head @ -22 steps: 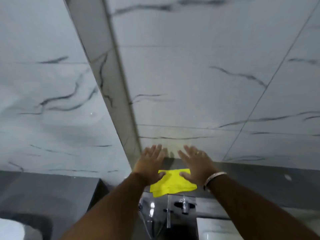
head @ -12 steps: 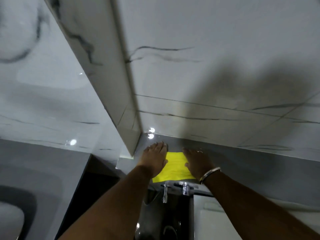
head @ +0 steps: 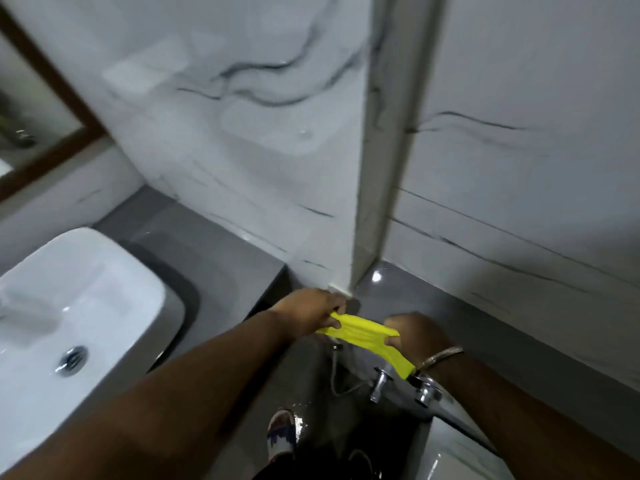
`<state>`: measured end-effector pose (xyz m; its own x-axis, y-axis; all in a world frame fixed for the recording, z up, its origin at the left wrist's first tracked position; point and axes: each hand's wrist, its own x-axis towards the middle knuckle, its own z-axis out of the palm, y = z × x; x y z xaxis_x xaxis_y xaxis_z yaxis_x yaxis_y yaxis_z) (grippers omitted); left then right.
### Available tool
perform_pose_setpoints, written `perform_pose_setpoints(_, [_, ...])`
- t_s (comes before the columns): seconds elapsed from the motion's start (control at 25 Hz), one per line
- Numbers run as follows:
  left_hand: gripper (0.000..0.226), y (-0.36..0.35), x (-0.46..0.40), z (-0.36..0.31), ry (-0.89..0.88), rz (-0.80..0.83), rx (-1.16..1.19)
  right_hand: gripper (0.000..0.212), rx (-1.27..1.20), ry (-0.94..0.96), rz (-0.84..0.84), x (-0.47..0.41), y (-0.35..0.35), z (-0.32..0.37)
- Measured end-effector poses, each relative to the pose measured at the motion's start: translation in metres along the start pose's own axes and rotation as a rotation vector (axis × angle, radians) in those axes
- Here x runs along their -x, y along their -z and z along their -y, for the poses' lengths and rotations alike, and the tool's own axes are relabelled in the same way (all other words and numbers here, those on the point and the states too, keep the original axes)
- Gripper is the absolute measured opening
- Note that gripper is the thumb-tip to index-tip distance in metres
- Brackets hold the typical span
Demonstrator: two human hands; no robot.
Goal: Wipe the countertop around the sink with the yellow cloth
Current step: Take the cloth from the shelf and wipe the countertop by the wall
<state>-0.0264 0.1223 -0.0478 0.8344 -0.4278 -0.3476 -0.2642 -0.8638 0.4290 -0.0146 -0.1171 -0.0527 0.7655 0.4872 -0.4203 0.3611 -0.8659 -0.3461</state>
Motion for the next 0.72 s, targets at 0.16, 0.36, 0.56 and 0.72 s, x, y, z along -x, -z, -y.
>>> perform_pose_setpoints(0.16, [0.026, 0.051, 0.088, 0.069, 0.137, -0.199, 0.038, 0.020, -0.016, 0.236, -0.003, -0.048, 0.025, 0.102])
perform_pose_setpoints(0.36, [0.021, 0.089, 0.167, 0.169, 0.253, -0.448, 0.164, 0.018, 0.042, 0.370, -0.089, -0.116, 0.039, 0.213])
perform_pose_setpoints(0.56, [0.021, 0.115, 0.180, 0.280, 0.362, -0.486, 0.411, 0.037, 0.061, 0.331, -0.087, -0.211, 0.033, 0.297])
perform_pose_setpoints(0.72, [0.025, 0.129, 0.142, 0.351, 0.313, -0.382, 0.265, 0.024, 0.053, 0.164, -0.047, -0.278, 0.020, 0.325])
